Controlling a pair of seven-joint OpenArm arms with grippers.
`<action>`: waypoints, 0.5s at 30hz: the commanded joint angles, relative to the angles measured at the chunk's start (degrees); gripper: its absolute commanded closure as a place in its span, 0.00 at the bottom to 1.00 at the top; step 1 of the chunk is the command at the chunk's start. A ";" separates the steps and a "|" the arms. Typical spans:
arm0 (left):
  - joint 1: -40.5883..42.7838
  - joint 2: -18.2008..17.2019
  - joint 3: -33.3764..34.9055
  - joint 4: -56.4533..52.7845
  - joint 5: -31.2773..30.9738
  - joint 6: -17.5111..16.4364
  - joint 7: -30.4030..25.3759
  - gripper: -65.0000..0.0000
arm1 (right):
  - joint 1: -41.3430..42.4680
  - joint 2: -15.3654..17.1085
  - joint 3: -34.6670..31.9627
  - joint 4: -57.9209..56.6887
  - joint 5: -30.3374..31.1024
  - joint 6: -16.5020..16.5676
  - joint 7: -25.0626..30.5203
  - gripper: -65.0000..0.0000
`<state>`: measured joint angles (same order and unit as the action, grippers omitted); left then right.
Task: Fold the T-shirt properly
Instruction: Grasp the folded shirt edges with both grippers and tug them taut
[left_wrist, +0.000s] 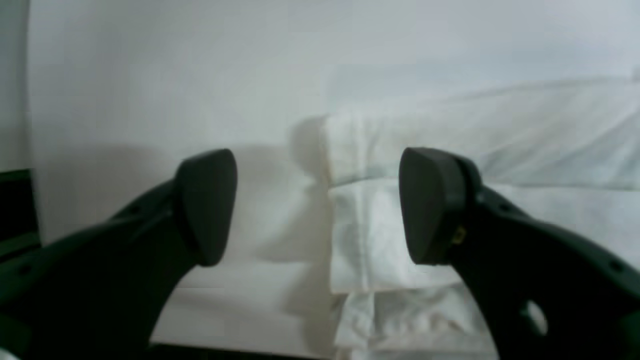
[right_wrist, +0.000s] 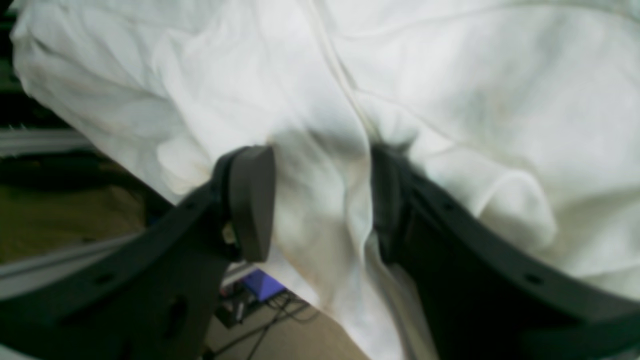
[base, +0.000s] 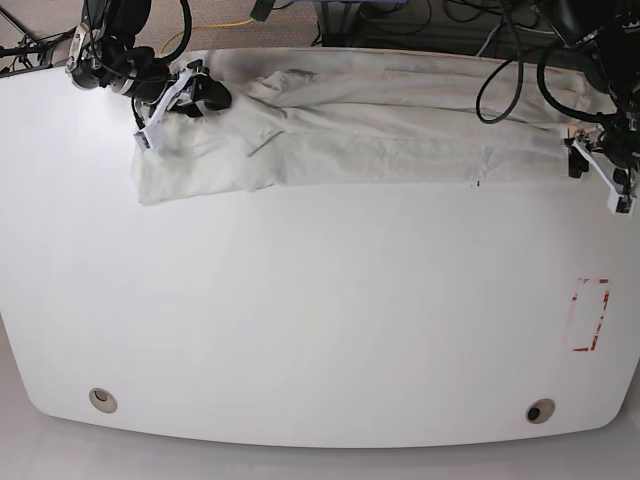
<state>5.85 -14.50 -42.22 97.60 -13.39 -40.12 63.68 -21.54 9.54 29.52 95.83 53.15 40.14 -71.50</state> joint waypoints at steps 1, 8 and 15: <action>0.00 -1.01 -1.43 -0.59 -3.62 0.12 1.95 0.25 | 1.10 1.23 0.15 -0.93 -1.76 -0.14 -0.45 0.55; 2.90 -3.74 -2.13 -3.23 -14.52 0.12 6.08 0.25 | 1.89 2.46 -1.08 -1.55 -1.76 -0.14 -0.28 0.55; 4.66 -3.83 -2.31 -7.80 -14.96 0.12 6.08 0.26 | 1.89 2.81 -1.34 -1.37 -1.76 -0.14 -0.28 0.55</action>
<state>10.37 -16.91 -44.12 90.06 -27.75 -39.94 70.48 -19.33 11.60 27.86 94.06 52.80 40.49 -70.70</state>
